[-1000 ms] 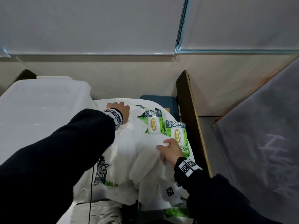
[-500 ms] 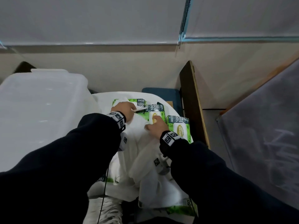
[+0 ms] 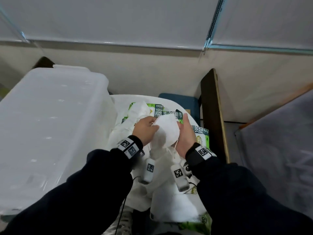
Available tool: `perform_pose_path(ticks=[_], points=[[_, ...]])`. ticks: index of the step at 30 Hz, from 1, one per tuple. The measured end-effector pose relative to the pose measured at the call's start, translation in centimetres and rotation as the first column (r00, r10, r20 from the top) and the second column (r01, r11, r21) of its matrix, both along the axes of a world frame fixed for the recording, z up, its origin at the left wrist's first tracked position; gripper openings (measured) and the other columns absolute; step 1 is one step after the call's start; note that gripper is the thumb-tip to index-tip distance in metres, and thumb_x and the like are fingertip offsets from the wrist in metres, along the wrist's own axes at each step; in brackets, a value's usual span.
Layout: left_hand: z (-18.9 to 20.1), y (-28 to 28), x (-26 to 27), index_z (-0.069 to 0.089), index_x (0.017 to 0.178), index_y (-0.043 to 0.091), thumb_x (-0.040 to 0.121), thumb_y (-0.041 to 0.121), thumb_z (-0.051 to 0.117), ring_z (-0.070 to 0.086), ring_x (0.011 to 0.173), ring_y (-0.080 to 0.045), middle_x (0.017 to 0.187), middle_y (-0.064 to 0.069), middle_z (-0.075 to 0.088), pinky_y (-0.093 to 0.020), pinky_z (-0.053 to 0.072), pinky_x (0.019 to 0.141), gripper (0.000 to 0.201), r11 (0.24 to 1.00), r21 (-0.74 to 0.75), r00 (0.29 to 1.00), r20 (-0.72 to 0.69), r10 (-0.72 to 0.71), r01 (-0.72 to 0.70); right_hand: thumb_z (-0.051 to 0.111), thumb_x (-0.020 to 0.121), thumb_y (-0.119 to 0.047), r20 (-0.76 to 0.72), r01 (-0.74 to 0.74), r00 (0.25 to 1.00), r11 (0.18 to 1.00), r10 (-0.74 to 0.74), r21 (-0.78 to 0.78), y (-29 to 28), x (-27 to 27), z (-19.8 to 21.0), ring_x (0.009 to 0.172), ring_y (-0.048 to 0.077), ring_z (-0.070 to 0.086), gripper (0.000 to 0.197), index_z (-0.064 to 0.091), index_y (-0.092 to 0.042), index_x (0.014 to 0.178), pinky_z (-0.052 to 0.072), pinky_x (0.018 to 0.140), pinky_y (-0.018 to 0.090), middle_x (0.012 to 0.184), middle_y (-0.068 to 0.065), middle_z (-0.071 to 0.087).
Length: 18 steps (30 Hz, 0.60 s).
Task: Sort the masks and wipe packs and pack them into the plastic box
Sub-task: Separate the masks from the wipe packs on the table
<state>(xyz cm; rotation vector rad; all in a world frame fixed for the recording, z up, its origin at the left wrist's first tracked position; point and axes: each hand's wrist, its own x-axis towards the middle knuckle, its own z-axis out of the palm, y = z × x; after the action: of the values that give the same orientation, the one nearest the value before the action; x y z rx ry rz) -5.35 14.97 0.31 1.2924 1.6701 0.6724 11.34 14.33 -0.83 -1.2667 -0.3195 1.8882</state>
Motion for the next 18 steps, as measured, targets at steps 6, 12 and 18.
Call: perform_pose_path(ticks=[6,12,18], points=[[-0.1,4.3,-2.5,0.075,0.11,0.023,0.094,0.029,0.068,0.07,0.097,-0.02,0.105,0.001,0.076,-0.029,0.052,0.093,0.019,0.997,-0.007,0.978,-0.194,-0.075,0.075,0.064,0.097,-0.004,0.256,-0.094,0.962,0.996,0.093,-0.01,-4.1,1.9,-1.5,0.071,0.029,0.066,0.02,0.07,-0.01,0.115,0.054,0.058,0.034,0.101,0.017,0.072],[-2.9,8.8,-7.8,0.047,0.145,0.031,0.09,0.033,0.06,0.059,0.114,-0.038,0.137,-0.017,0.049,-0.037,0.05,0.092,0.057,0.991,-0.124,0.82,-0.571,-0.033,-0.047,0.067,0.098,-0.014,0.168,0.044,0.985,0.999,-0.039,-0.025,-4.2,3.9,-0.9,0.068,0.025,0.062,0.02,0.067,-0.013,0.118,0.047,0.055,0.03,0.099,0.013,0.071],[-4.9,10.5,-7.1,0.041,0.151,0.03,0.094,0.028,0.056,0.061,0.109,-0.034,0.137,-0.015,0.054,-0.033,0.051,0.083,0.058,0.987,-0.152,0.822,-0.555,-0.132,0.056,0.067,0.09,0.01,0.129,0.038,0.991,0.999,-0.041,0.024,-4.4,4.4,0.3,0.068,0.024,0.063,0.02,0.069,0.0,0.107,0.053,0.055,0.029,0.101,0.02,0.072]])
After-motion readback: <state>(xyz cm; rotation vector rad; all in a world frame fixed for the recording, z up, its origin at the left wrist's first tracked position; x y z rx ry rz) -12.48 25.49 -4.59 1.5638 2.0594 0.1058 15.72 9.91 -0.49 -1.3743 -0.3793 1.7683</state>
